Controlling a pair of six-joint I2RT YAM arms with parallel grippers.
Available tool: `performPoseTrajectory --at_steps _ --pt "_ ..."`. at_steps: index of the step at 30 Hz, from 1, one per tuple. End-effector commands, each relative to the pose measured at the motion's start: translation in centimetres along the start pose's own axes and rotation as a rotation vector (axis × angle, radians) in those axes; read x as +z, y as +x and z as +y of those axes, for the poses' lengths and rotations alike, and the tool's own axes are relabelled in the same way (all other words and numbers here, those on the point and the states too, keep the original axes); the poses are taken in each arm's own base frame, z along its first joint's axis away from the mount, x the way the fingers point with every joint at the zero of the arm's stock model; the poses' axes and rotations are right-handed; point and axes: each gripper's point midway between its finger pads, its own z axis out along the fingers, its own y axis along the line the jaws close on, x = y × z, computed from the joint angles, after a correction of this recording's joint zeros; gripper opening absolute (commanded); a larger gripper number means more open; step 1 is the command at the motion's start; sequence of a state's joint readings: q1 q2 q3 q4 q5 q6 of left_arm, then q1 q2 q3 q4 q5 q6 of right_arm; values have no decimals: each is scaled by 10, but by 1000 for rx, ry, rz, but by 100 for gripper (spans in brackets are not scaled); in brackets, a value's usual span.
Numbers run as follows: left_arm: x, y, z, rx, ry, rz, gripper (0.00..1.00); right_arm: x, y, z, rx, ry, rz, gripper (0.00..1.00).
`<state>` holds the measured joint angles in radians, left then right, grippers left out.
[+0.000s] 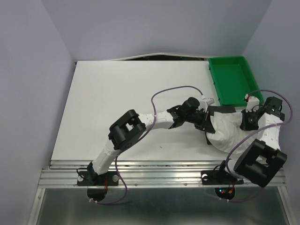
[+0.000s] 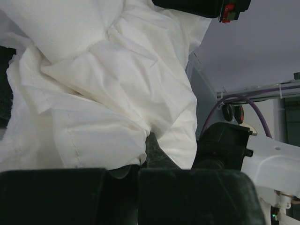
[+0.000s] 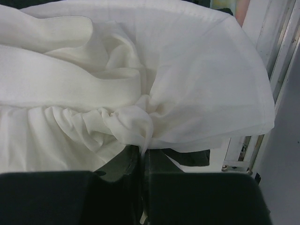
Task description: Fold and stack the skirts
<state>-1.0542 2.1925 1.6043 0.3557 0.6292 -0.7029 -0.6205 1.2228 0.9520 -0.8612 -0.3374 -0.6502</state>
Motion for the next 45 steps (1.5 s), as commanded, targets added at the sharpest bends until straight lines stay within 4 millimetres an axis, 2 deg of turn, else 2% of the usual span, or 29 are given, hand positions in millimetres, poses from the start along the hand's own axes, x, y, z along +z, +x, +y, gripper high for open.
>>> performPoseTrajectory --at_steps 1,6,7,8,11,14,15,16,17,19,20,21,22,23,24,26,27,28,29,30,31,35,36,40,41,43,44,45 --pt "6 -5 -15 -6 34 -34 11 14 -19 -18 -44 40 -86 1" --pt "3 -5 -10 -20 0 -43 24 27 -22 -20 -20 23 -101 1" --pt "2 -6 -8 -23 -13 -49 29 27 -23 -21 -14 26 -98 1" --pt "1 -5 -9 -21 -19 -49 40 27 -22 -24 -11 36 -90 2" --pt "-6 -12 -13 -1 -38 -68 57 25 -25 -29 -8 55 -86 9" --pt "-19 -22 -25 50 -36 -82 63 23 -34 -31 11 54 -107 19" --pt "-24 -26 -26 73 -39 -88 68 22 -37 -32 16 52 -112 26" --pt "-34 -35 -35 92 -35 -105 68 23 -40 -32 21 48 -114 27" --pt "-44 -39 -29 91 -52 -110 68 25 -41 -33 36 38 -109 29" --pt "-63 -49 -38 132 -48 -129 69 23 -50 -36 49 36 -118 53" --pt "-71 -49 -35 137 -66 -120 69 25 -51 -35 63 19 -111 57" --pt "-86 -59 -41 172 -60 -141 70 20 -60 -38 63 24 -127 63" --pt "-94 -61 -42 169 -65 -146 70 18 -64 -38 70 18 -136 67" --pt "-101 -54 -33 176 -90 -127 70 15 -69 -39 70 13 -146 71" --pt "-110 -57 -28 184 -105 -133 71 14 -72 -38 75 8 -146 79" --pt "-130 -55 -20 230 -155 -123 85 4 -84 -40 74 3 -172 83" --pt "-142 -60 -21 257 -177 -145 87 3 -88 -40 77 -1 -174 87" --pt "-157 -68 -9 262 -212 -165 87 -4 -99 -44 69 9 -197 89" --pt "-167 -64 6 262 -245 -158 93 -8 -101 -42 68 -8 -198 93" --pt "-179 -69 9 264 -260 -176 93 -11 -106 -41 64 -17 -203 95" --pt "-196 -74 26 241 -298 -193 94 -18 -115 -38 45 -47 -218 97" --pt "-226 -81 40 290 -356 -203 93 -28 -125 -23 -4 -158 -226 100" --pt "-231 -84 39 320 -369 -213 93 -35 -126 -18 -16 -183 -211 100" --pt "-264 -92 33 414 -431 -274 95 -44 -125 -10 -40 -237 -182 100" --pt "-271 -87 38 394 -449 -261 96 -49 -123 2 -37 -291 -180 100" --pt "-296 -94 45 381 -499 -286 98 -58 -124 15 -47 -352 -200 100" --pt "-307 -93 51 376 -539 -271 98 -60 -126 27 -34 -405 -209 100" --pt "-326 -99 61 365 -599 -288 99 -61 -126 46 -17 -455 -186 100"
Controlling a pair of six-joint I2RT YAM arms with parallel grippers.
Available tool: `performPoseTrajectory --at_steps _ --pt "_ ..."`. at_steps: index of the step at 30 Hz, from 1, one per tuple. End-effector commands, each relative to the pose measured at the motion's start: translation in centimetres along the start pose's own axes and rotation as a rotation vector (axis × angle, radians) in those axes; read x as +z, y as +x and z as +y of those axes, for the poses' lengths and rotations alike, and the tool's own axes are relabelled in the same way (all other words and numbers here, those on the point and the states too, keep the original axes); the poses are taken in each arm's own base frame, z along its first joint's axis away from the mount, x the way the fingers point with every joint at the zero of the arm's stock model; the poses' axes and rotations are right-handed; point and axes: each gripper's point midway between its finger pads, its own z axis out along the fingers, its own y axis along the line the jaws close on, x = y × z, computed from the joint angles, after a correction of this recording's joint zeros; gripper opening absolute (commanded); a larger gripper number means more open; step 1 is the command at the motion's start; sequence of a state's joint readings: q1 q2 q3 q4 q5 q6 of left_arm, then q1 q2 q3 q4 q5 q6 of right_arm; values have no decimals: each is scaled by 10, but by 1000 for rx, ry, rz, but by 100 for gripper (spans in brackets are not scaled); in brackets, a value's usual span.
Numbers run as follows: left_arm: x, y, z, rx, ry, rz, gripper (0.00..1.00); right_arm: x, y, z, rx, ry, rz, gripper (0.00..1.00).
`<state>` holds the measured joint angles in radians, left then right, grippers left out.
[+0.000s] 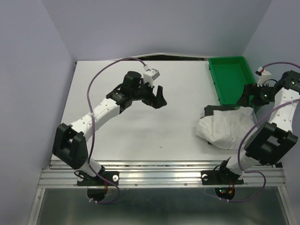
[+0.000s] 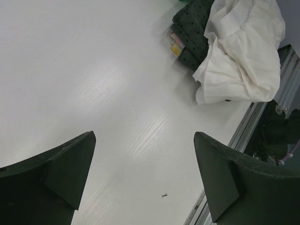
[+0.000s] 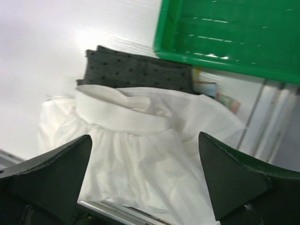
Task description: Fold and stack the skirts
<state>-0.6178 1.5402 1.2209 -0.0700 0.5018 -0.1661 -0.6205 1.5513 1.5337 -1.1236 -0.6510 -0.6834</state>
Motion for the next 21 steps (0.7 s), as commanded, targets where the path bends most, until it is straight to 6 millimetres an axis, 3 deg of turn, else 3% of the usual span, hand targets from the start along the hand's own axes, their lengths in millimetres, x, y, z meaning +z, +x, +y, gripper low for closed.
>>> performPoseTrajectory --at_steps 1,2,3,5,6,7,10,11,13,14,16,18,19,20,21 --pt "-53 -34 41 78 -152 -64 99 -6 -11 65 29 -218 -15 100" --pt "-62 -31 50 89 -181 -26 98 0 -17 75 86 -236 -24 100" --pt "-70 -31 60 102 -205 -17 98 7 -28 101 43 -267 -35 100" --pt "-96 -28 91 64 -274 -15 98 25 -32 130 35 -300 -38 100" --pt "-109 -30 98 63 -293 -33 98 34 -48 138 37 -280 -83 100" --pt "-126 -32 115 33 -312 -55 98 43 -53 173 -19 -333 -79 100" --pt "-153 -31 136 63 -392 -55 98 66 -61 211 -3 -391 -100 100" --pt "-163 -26 145 61 -429 -42 98 79 -59 230 -24 -422 -100 100" --pt "-180 -26 152 117 -498 -37 98 92 -53 244 -38 -446 -90 100" --pt "-183 -15 156 122 -518 -22 99 101 -52 254 -59 -454 -92 100" --pt "-196 -13 151 182 -556 -40 98 114 -32 264 -77 -461 -56 100" --pt "-200 8 158 193 -604 -21 98 122 -20 285 -126 -481 -50 100" --pt "-201 22 158 194 -620 -13 99 129 -1 291 -133 -489 -16 100" --pt "-205 18 156 207 -628 -27 99 132 7 297 -150 -497 -8 100" --pt "-203 32 156 198 -625 -9 99 133 15 312 -155 -510 -3 100"
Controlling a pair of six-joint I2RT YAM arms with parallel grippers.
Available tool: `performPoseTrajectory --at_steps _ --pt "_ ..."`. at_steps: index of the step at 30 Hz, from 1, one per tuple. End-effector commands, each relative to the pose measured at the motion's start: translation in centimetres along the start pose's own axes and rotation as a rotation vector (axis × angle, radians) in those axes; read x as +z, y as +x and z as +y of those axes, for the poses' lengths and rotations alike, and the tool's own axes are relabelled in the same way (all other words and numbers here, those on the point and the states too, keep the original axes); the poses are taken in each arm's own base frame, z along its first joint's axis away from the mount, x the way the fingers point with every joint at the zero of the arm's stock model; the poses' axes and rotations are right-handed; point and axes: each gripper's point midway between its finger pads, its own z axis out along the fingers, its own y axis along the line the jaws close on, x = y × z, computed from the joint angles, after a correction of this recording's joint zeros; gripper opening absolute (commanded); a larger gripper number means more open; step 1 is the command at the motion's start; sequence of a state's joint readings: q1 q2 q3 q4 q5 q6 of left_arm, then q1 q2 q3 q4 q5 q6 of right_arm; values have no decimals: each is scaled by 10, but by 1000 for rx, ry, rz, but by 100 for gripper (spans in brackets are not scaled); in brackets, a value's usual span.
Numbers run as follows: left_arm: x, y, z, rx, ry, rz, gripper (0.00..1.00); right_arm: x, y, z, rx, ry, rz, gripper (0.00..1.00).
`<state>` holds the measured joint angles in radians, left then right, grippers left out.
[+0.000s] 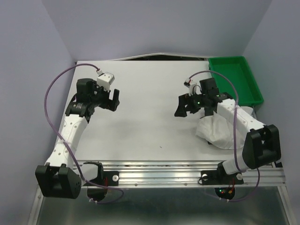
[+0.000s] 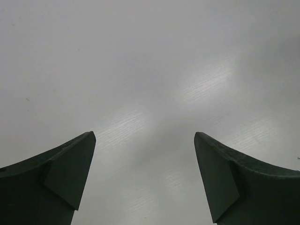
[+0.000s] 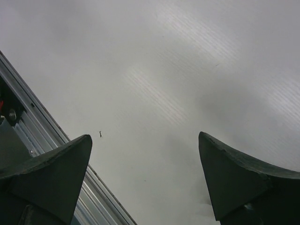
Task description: Fold and stack the skirts
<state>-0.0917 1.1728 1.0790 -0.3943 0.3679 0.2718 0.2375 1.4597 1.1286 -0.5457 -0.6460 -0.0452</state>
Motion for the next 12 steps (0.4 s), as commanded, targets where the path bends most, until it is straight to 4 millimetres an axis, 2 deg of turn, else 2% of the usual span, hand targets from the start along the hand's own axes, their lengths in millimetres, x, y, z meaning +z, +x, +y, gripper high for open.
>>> performPoseTrajectory --at_steps 1,2,3,6,12 --pt "-6 22 5 69 -54 12 98 25 2 28 -79 -16 -56 100" --pt "-5 28 5 61 -58 24 99 29 15 29 -76 -20 -36 100" --pt "-4 36 4 52 -54 41 99 29 16 27 -86 -11 -44 100" --pt "-6 41 3 50 -62 34 99 26 21 29 -99 -3 -31 100" --pt "-3 36 7 65 -95 31 99 21 12 35 -107 -8 -51 100"
